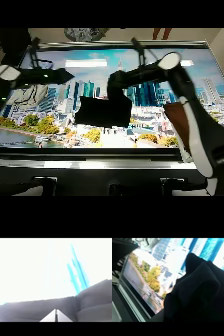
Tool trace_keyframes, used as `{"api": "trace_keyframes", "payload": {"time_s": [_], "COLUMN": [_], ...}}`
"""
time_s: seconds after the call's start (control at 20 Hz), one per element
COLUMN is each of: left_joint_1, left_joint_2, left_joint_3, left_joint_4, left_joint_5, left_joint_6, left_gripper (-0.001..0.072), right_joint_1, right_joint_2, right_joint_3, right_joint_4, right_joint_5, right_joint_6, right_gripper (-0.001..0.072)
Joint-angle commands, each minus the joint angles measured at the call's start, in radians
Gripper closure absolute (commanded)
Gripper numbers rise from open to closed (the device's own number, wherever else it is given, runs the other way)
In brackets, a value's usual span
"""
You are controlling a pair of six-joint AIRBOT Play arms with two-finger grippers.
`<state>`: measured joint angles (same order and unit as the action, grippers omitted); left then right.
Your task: Fold the shirts.
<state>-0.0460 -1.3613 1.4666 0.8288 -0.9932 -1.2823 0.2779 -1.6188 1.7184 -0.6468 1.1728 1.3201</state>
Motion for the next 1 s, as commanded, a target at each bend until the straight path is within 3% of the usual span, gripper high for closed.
{"api": "trace_keyframes", "payload": {"time_s": [0.0,0.15,0.2,0.25,0.3,0.35,0.4,0.55,0.8,0.85,0.95], "left_joint_1": [0.114,0.119,0.116,0.114,0.113,0.113,0.114,0.114,0.127,0.127,0.125], "left_joint_2": [0.106,0.120,0.120,0.120,0.120,0.120,0.120,0.120,0.120,0.120,0.120], "left_joint_3": [0.000,0.000,-0.006,-0.015,-0.030,-0.046,-0.062,-0.102,-0.104,-0.104,-0.104], "left_joint_4": [0.030,0.037,0.037,0.037,0.037,0.037,0.037,0.062,0.090,0.090,0.089], "left_joint_5": [-0.071,-0.112,-0.116,-0.114,-0.114,-0.116,-0.118,-0.116,-0.114,-0.114,-0.113], "left_joint_6": [0.001,0.005,0.005,0.015,0.024,0.024,0.027,0.044,0.045,0.045,0.045], "left_gripper": [0.0678,0.0677,0.0677,0.0677,0.0677,0.0677,0.0677,0.0677,0.0677,0.0677,0.0676], "right_joint_1": [0.132,0.212,0.234,0.248,0.250,0.240,0.215,0.061,-0.188,-0.202,-0.203], "right_joint_2": [-0.138,-0.240,-0.267,-0.290,-0.303,-0.303,-0.293,-0.238,-0.148,-0.147,-0.160], "right_joint_3": [0.001,0.001,0.001,0.001,0.001,0.001,0.001,0.001,-0.015,-0.051,-0.146], "right_joint_4": [0.061,0.112,0.148,0.202,0.253,0.277,0.272,0.098,-0.595,-0.601,-0.443], "right_joint_5": [-0.187,-0.303,-0.346,-0.387,-0.416,-0.413,-0.368,-0.107,0.369,0.380,0.255], "right_joint_6": [0.045,0.088,0.087,0.082,0.042,-0.040,-0.095,-0.105,0.062,0.061,0.056], "right_gripper": [0.0659,0.0640,0.0508,0.0309,0.0163,0.0094,0.0093,0.0093,0.0070,0.0070,0.0070]}}
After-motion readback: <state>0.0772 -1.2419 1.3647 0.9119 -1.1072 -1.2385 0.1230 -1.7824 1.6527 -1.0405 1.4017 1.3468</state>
